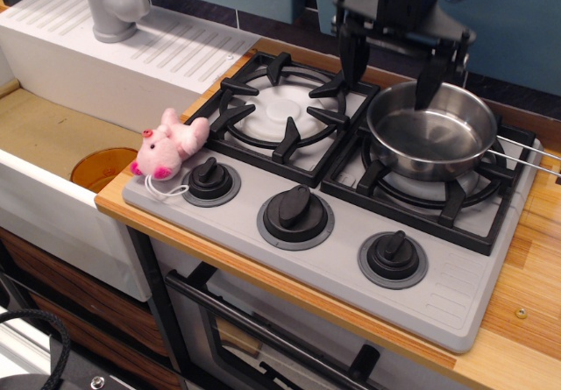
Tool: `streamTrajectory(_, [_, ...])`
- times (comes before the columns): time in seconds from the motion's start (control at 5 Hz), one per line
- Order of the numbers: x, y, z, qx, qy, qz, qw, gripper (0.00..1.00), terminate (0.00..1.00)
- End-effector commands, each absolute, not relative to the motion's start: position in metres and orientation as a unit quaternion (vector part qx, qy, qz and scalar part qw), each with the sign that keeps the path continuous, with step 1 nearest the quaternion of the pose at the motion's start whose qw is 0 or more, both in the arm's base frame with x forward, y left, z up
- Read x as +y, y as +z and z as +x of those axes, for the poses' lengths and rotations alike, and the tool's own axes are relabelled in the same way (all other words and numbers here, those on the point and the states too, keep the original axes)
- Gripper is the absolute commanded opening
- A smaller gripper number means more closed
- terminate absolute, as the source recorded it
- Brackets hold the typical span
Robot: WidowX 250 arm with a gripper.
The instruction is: Put pan on stove and put stuffedpig in pan
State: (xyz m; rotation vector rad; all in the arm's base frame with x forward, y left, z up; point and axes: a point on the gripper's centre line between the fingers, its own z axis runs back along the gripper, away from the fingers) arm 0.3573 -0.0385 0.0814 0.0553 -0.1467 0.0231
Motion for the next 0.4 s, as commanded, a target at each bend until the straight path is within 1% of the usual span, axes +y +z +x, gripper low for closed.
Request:
streamTrajectory(0.0, [-0.0329, 0.0733, 0.3659, -0.12, 0.003, 0.018, 0.993, 1.0, 0.0])
streamTrajectory(0.2, [-0.0325, 0.069, 0.3613, -0.123, 0.003, 0.018, 0.992, 1.0, 0.0])
